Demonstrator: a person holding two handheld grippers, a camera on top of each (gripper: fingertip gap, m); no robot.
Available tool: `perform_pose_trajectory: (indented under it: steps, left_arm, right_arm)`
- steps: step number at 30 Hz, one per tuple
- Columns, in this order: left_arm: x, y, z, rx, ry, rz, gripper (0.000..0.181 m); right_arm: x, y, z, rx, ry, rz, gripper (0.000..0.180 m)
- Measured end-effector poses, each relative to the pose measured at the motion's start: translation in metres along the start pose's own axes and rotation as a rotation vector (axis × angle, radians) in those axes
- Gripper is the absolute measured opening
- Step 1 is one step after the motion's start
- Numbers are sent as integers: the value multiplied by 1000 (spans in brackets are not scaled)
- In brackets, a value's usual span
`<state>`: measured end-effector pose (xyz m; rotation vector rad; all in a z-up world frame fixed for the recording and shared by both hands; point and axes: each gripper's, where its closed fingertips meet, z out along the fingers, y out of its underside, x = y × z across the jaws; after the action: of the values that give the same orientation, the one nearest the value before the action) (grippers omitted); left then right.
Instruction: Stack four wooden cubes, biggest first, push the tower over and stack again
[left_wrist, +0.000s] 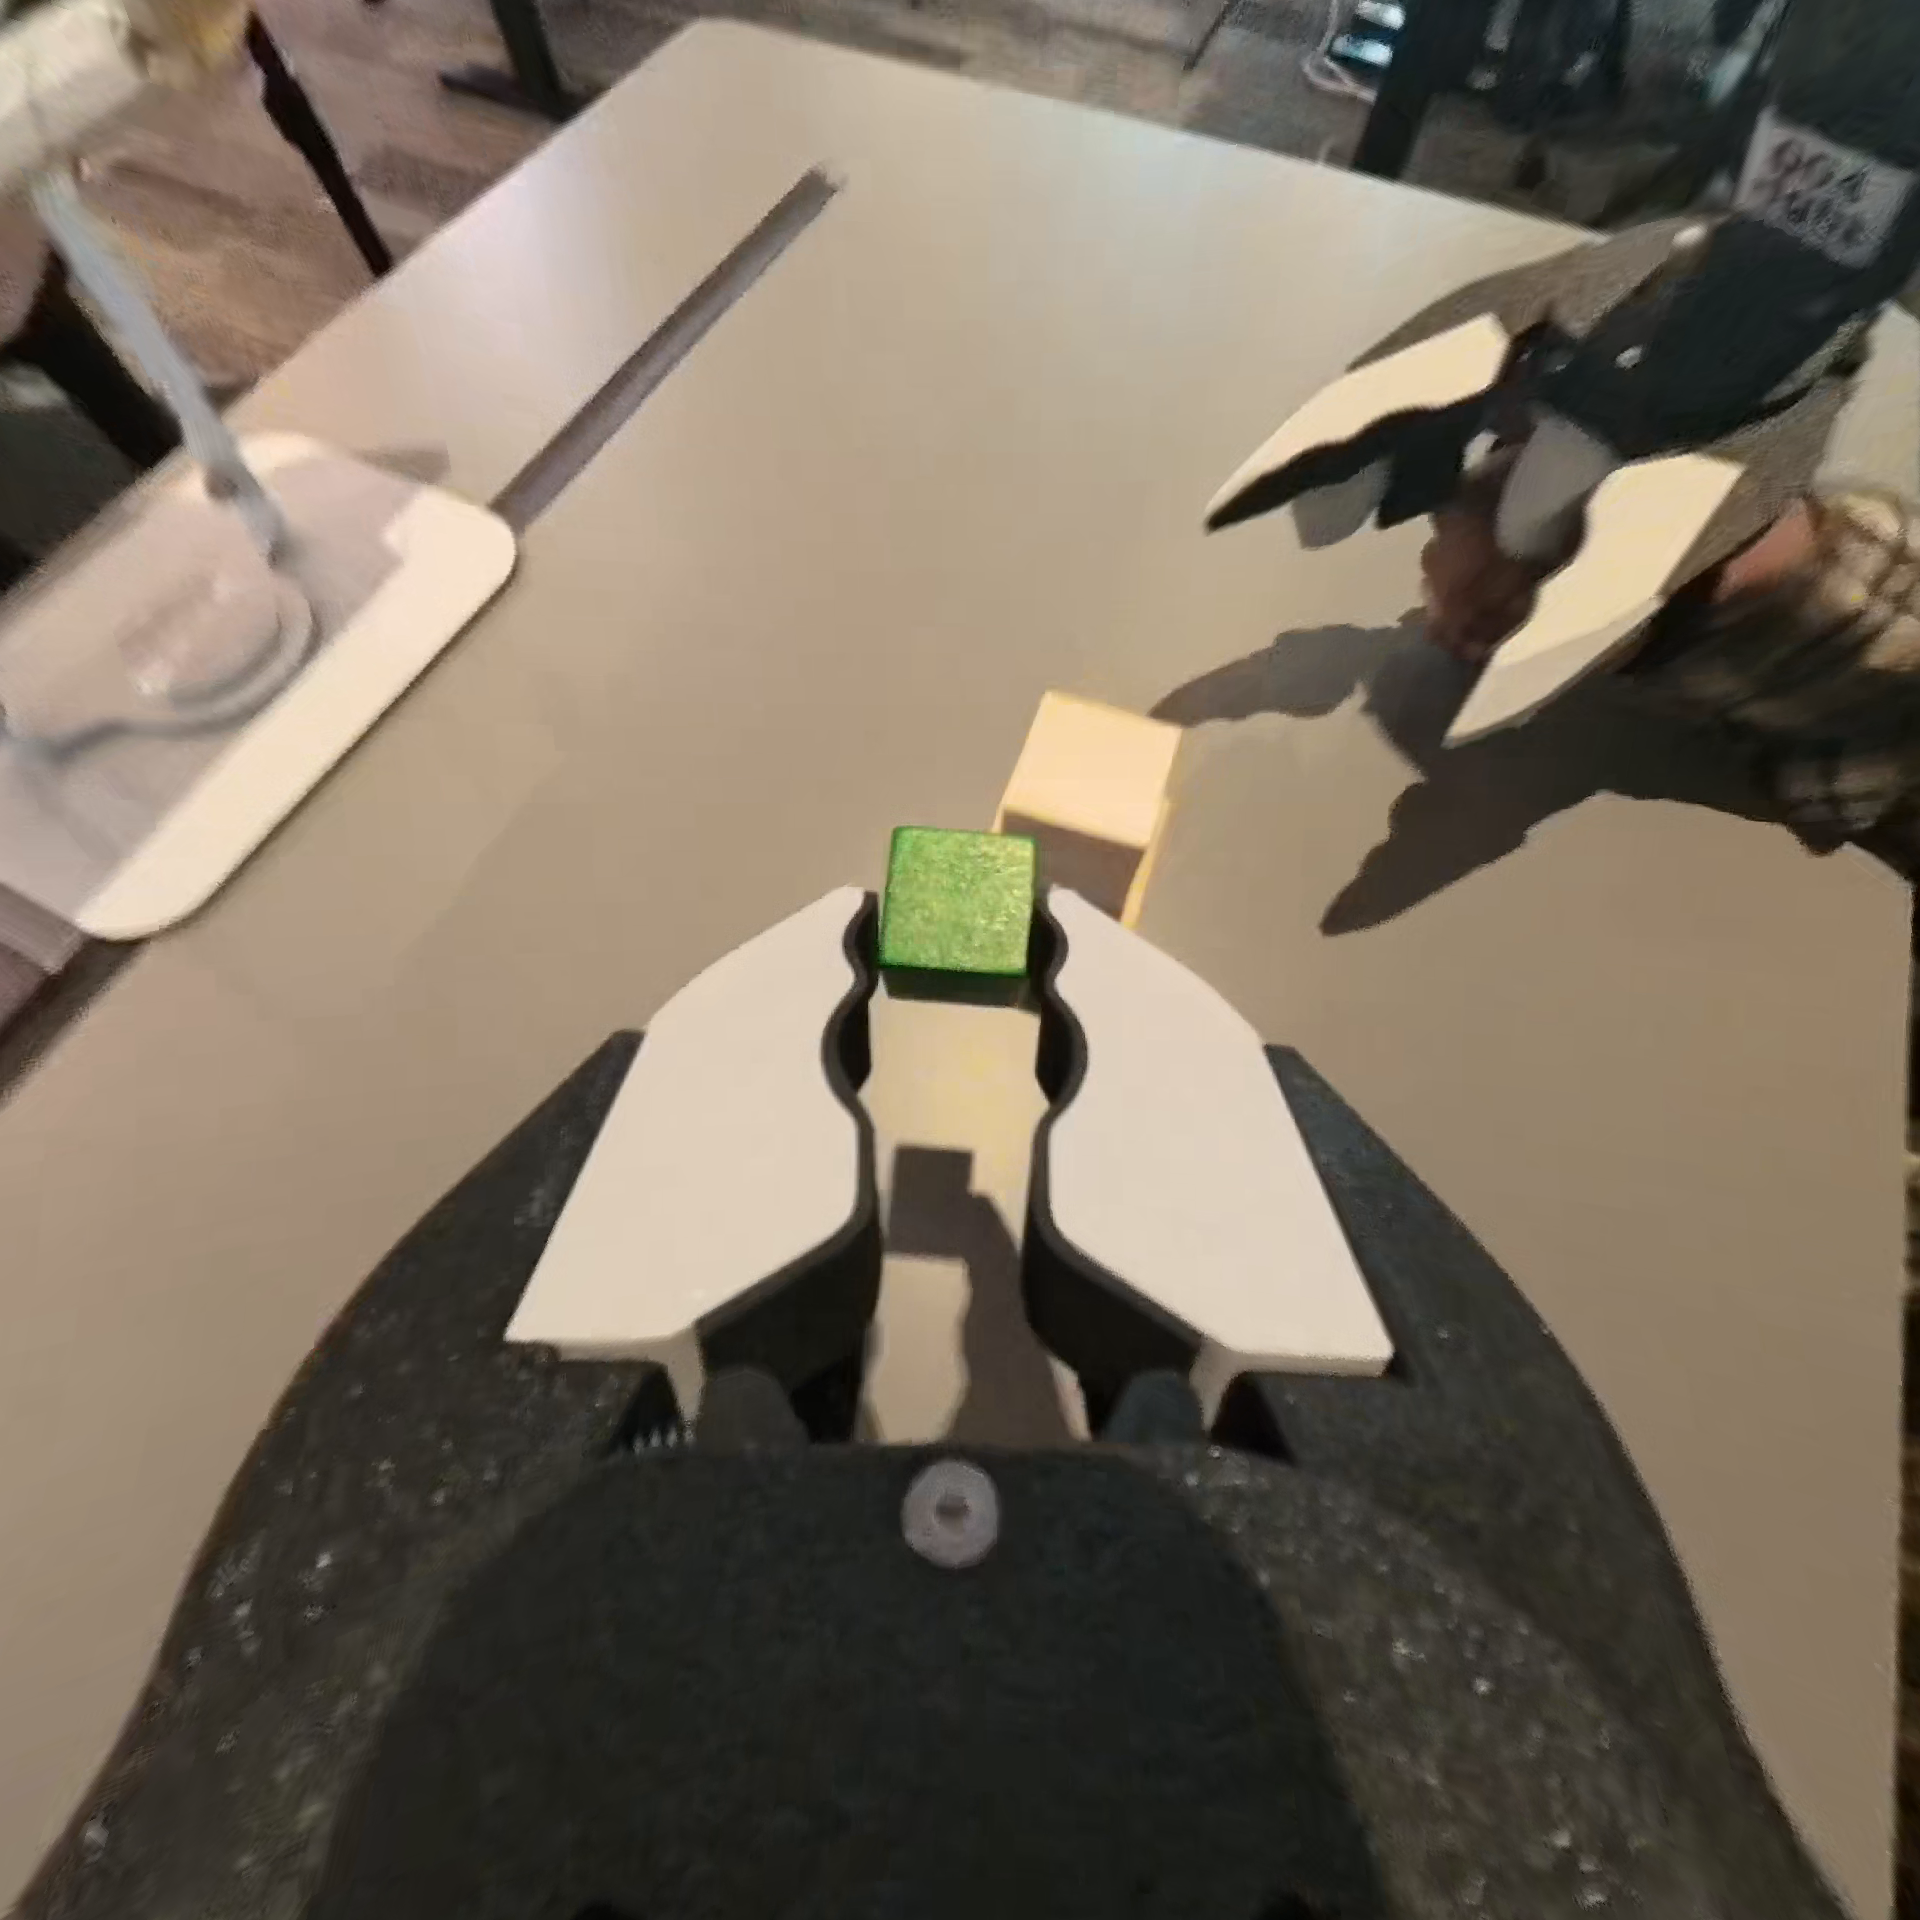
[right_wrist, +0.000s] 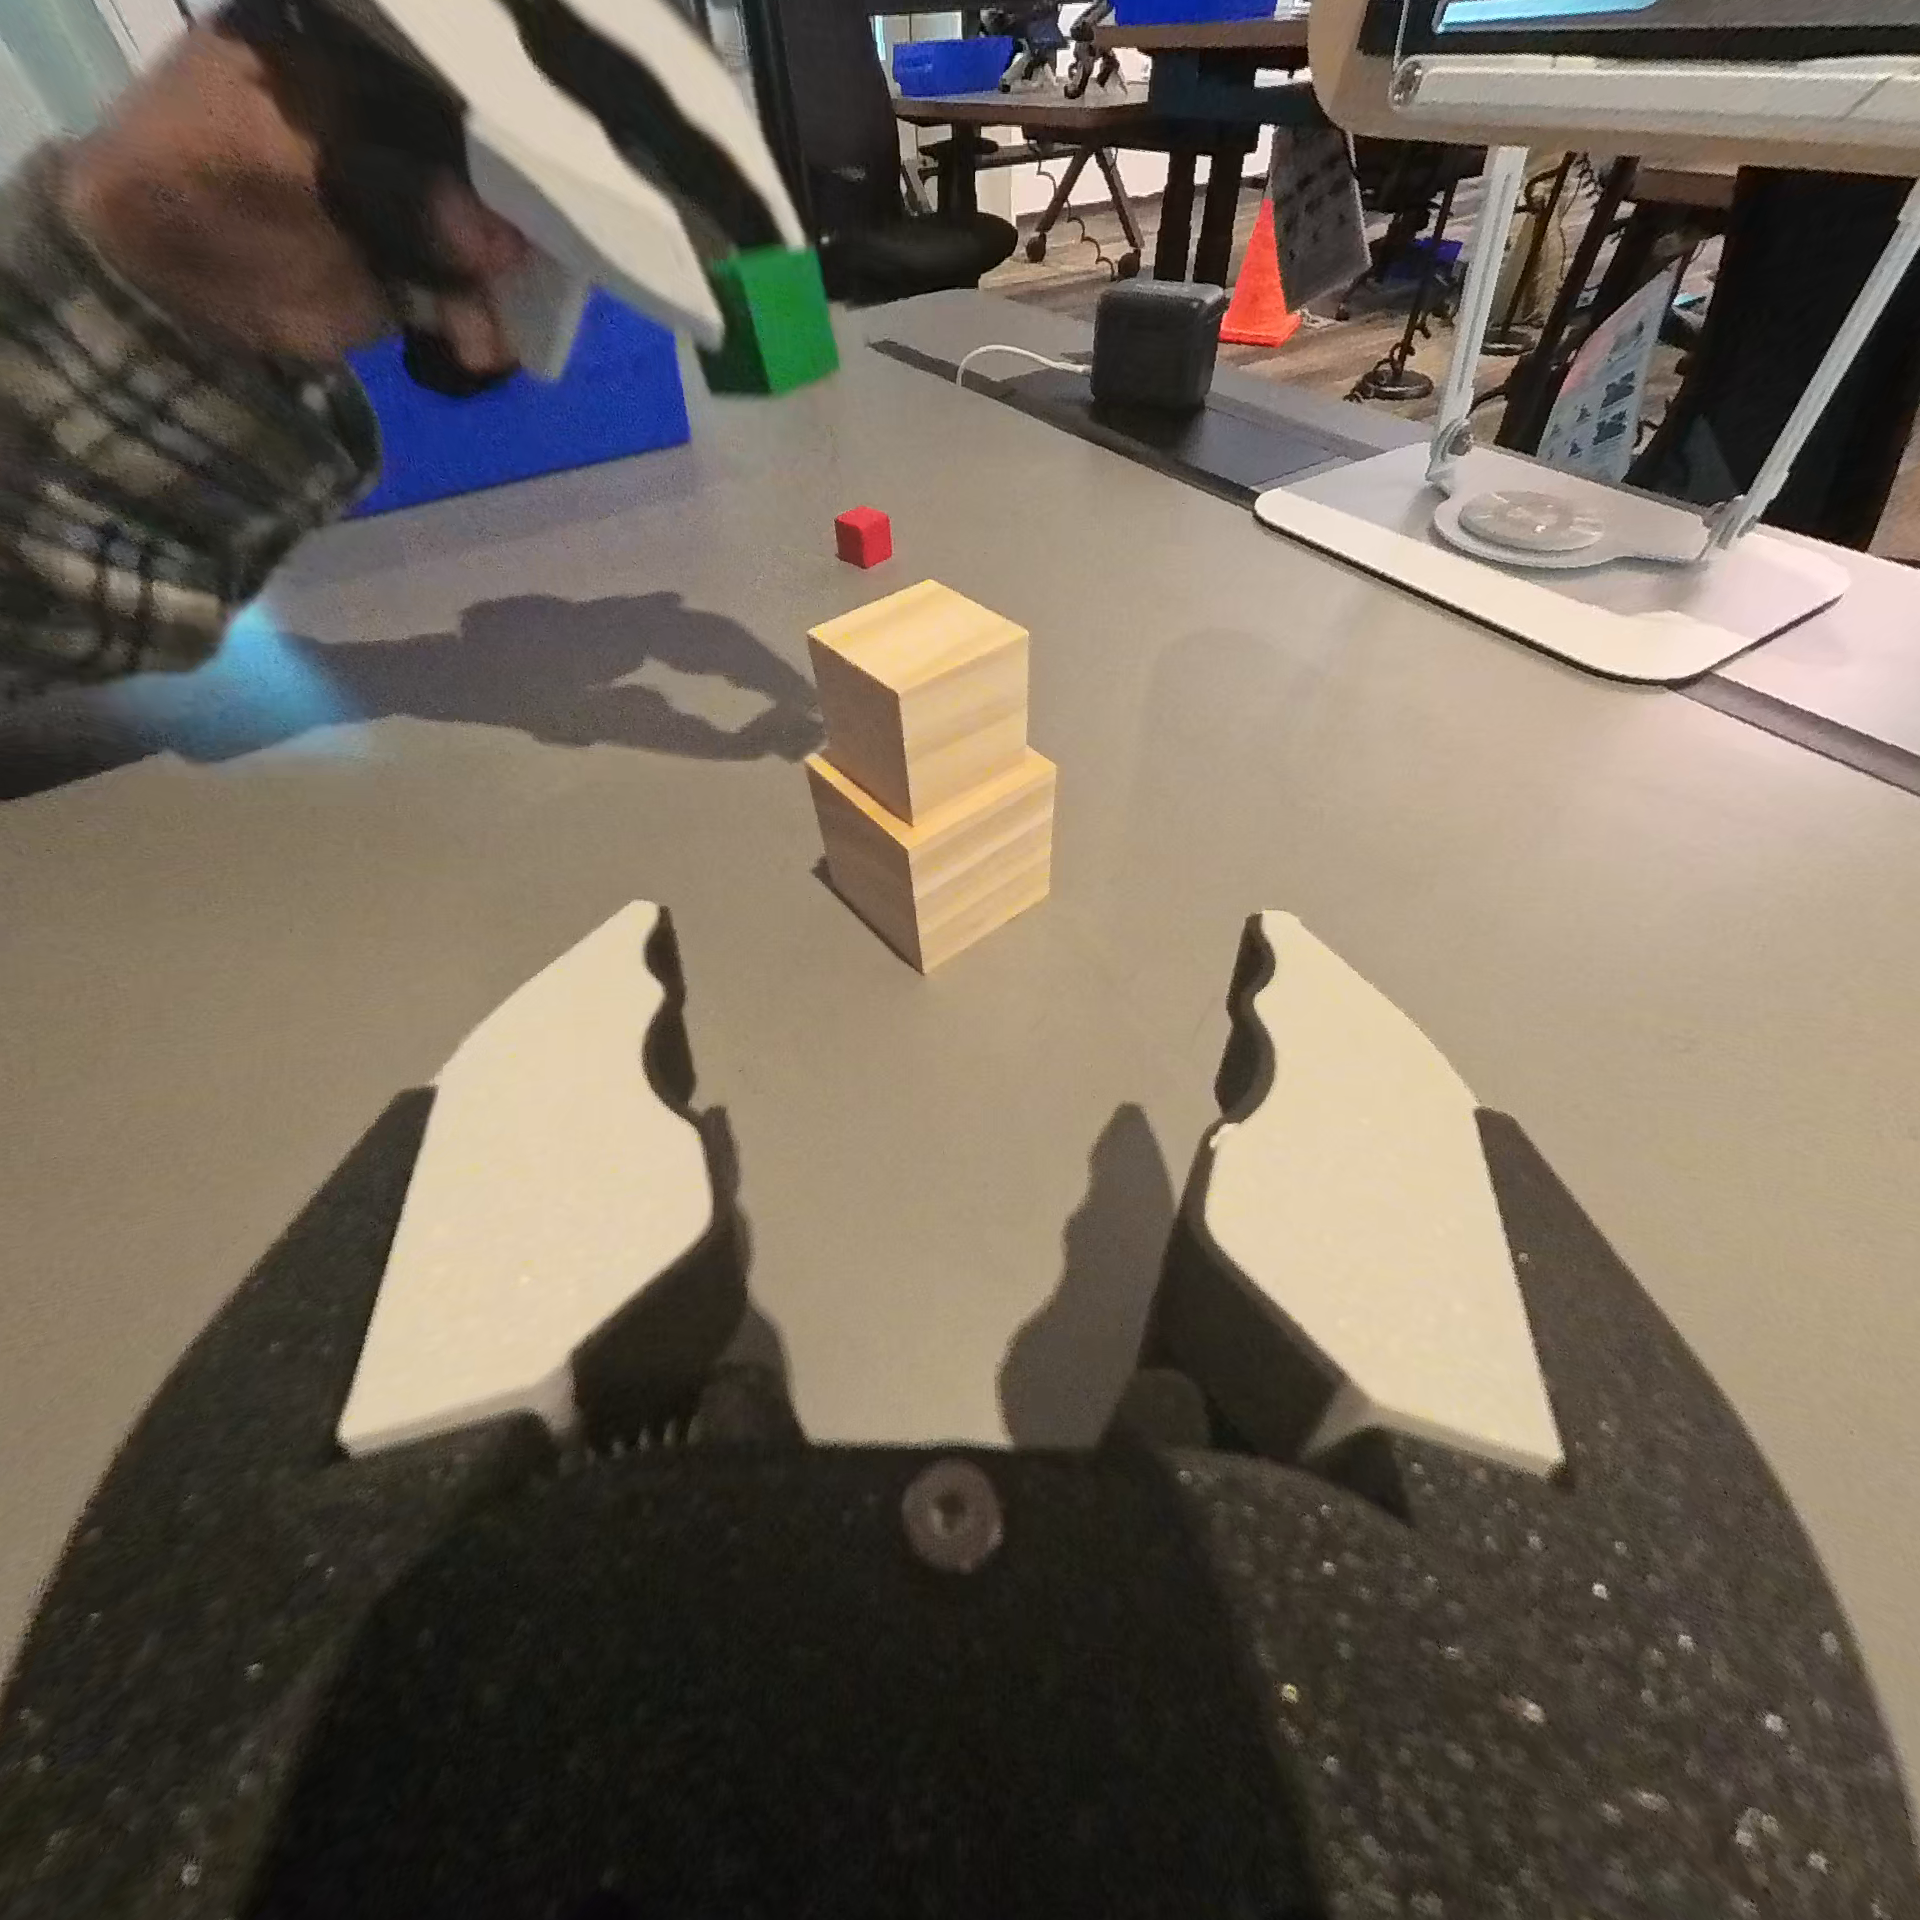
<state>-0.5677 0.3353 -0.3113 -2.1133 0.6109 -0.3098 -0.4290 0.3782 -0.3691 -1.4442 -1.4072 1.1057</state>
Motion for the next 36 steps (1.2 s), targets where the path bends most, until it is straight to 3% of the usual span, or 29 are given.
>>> perform_pose_trajectory:
  steps: [1,5,13,36]
  left_arm:
    - [5,-10,1,-16,6,33,27]
    - [24,-24,22,-99,50,118,28]
    - [38,-17,56,-157,147,102,28]
    - [37,-7,73,-146,222,90,28]
  right_arm:
    - [0,0,0,-1,-1,-1,99]
    - [0,1,-1,0,-7,2,99]
    - [-2,1,0,-6,-17,-2,98]
    - [-5,4,1,-19,-40,6,93]
